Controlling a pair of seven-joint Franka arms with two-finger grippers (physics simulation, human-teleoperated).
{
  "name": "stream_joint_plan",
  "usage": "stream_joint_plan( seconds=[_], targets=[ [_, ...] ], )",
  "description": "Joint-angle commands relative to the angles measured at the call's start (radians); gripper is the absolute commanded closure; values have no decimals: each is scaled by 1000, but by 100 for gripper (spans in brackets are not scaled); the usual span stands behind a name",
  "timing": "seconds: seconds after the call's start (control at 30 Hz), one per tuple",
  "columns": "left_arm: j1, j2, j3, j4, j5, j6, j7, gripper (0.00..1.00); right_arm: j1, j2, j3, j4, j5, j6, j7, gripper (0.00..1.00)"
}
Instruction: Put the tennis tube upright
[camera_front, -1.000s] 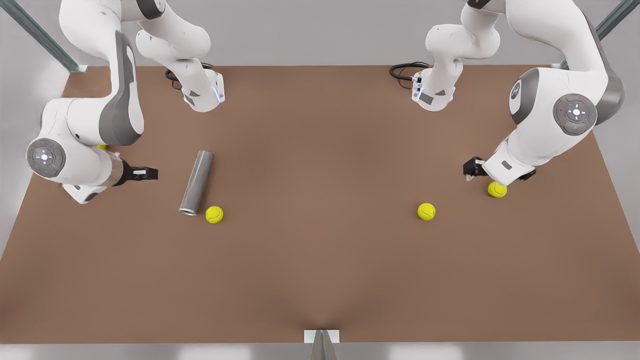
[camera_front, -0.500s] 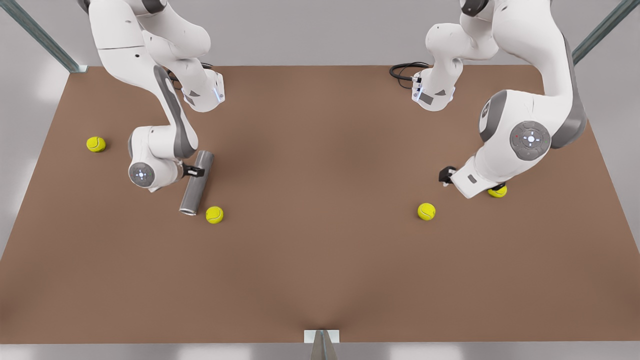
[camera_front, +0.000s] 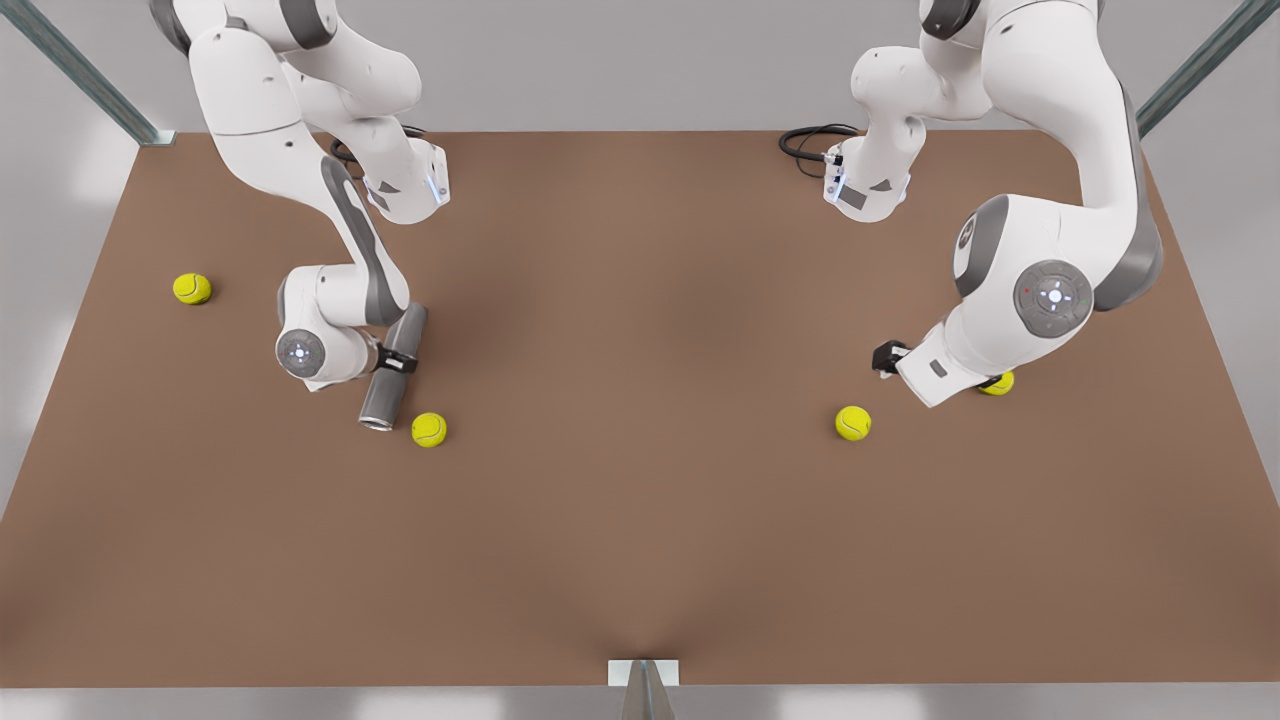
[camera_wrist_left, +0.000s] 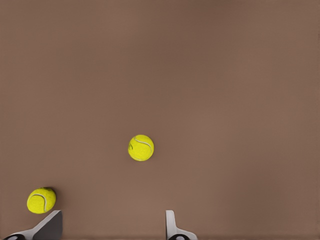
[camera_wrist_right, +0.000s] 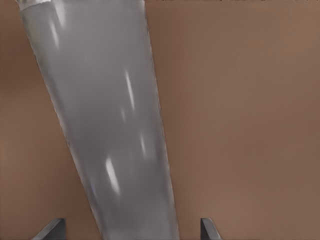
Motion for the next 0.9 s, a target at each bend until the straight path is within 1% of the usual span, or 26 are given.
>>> stream_joint_plan(
  seconds=[0.0,0.03,0.1,0.47,0.67,0.7,0.73,0.77,0.87],
  targets=[
    [0,-1,0,0,0,1,-2,0,1,8,0,-2,1,60,-20,0],
    [0,-1,0,0,0,1,-2,0,-2,10,0,-3,3,60,-113,0],
    [0,2,0,0,0,1,-2,0,-3,10,0,-9,1,62,-173,0],
    [0,15,0,0,0,1,-2,0,-2,82,0,-11,3,94,-180,0],
    [0,15,0,0,0,1,-2,0,-3,82,0,-11,3,94,-180,0],
    [0,15,0,0,0,1,-2,0,-3,82,0,-11,3,94,-178,15],
    [0,15,0,0,0,1,-2,0,-3,82,0,-11,4,94,-173,25],
    [0,15,0,0,0,1,-2,0,-3,82,0,-9,16,92,-175,27],
    [0,15,0,0,0,1,-2,0,-3,79,0,-2,18,76,-178,28]
  ],
)
